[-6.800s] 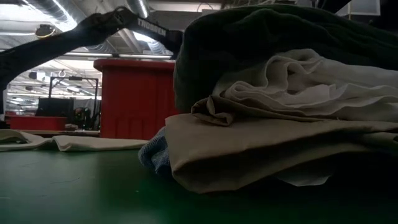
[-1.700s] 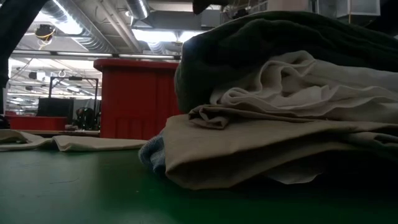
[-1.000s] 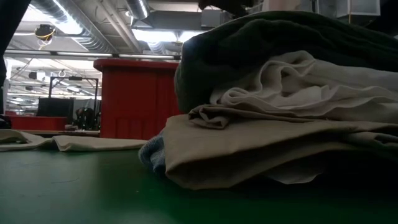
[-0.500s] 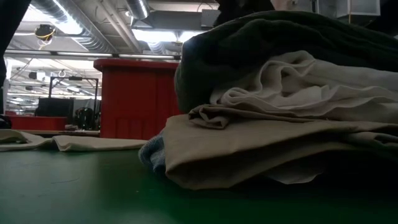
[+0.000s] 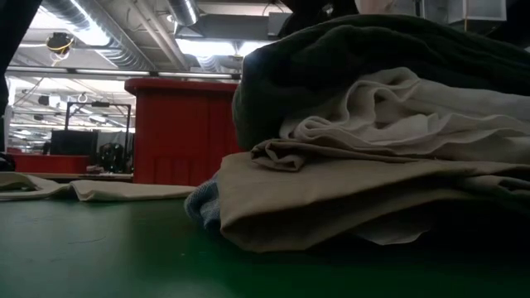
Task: Fold Laundry from Bin
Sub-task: Remove the white underwear from the red bin
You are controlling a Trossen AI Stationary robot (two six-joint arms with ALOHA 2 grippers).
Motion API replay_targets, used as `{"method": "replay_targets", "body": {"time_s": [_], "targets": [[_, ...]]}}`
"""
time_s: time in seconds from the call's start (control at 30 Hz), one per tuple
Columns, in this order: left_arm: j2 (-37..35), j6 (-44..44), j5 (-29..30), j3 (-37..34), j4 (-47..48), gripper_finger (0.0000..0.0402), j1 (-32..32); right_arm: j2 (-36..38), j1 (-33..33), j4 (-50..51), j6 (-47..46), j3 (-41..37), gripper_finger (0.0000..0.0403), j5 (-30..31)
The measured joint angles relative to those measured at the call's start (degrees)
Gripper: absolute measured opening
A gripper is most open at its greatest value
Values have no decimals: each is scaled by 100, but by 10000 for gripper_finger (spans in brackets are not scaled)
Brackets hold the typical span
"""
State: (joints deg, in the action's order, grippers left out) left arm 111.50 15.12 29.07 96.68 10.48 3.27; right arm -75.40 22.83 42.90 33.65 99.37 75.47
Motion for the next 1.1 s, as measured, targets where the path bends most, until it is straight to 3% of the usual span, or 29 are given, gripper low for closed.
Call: {"method": "replay_targets", "body": {"time_s": [0.2, 0.6, 0.93, 1.1], "targets": [[0, 253, 3, 0, -176, 167, 2, -2, 1, -21, -18, 0, 12, -155], [0, 255, 19, 0, -183, 167, 2, -22, 1, -971, 141, 0, 12, -156], [0, 230, 687, 0, -35, 167, 0, -22, 2, -995, 140, 0, 12, -153], [4, 237, 746, 0, 44, 167, 5, -22, 0, -991, 140, 0, 12, -156]]}}
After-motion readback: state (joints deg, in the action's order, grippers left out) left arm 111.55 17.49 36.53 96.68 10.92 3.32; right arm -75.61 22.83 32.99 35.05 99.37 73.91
